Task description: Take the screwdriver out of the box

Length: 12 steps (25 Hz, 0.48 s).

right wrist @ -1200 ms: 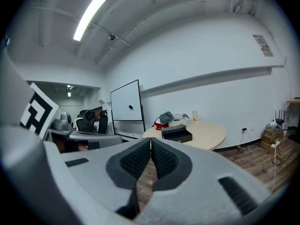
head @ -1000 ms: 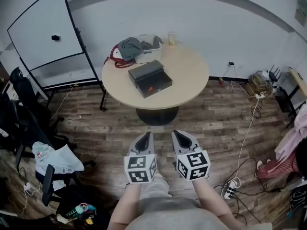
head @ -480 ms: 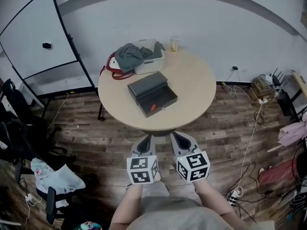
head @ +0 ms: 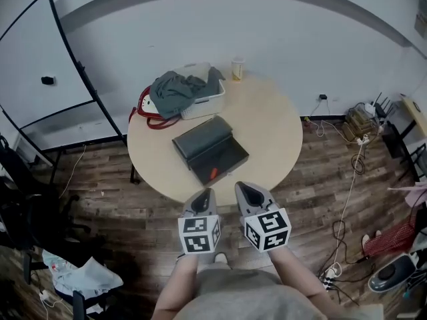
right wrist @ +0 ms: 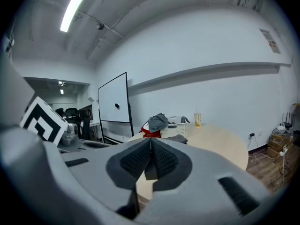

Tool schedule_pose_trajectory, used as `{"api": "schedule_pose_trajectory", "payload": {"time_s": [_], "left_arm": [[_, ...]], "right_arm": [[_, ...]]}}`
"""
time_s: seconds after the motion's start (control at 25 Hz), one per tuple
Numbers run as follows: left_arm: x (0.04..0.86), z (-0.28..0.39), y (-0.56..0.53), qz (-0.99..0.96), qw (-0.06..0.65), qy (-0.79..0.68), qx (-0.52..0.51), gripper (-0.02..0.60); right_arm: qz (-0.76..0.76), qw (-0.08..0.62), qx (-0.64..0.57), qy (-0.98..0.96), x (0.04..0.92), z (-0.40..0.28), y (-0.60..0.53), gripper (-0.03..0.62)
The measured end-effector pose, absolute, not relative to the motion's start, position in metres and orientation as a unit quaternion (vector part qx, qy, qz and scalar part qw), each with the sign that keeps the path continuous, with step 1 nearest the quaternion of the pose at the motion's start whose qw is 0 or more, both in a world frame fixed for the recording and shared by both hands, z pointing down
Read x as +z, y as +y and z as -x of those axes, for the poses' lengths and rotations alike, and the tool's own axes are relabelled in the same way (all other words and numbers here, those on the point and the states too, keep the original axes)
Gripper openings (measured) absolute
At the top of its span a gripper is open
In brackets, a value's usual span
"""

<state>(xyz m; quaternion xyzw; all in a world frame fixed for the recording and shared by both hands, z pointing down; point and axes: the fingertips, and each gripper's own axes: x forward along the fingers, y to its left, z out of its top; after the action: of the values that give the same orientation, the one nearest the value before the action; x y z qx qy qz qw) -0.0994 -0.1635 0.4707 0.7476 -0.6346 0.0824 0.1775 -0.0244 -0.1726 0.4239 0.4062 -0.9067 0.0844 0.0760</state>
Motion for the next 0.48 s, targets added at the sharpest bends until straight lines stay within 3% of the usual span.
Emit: {"api": "schedule_pose_trajectory", "payload": {"time_s": [0.48], "left_arm": [[0.518, 0.128, -0.251, -0.763, 0.209, -0.598, 0.129, 0.008]], "right_arm": [[-0.439, 0.088, 0.094, -0.889, 0.444, 0.046, -0.257, 0.002]]}}
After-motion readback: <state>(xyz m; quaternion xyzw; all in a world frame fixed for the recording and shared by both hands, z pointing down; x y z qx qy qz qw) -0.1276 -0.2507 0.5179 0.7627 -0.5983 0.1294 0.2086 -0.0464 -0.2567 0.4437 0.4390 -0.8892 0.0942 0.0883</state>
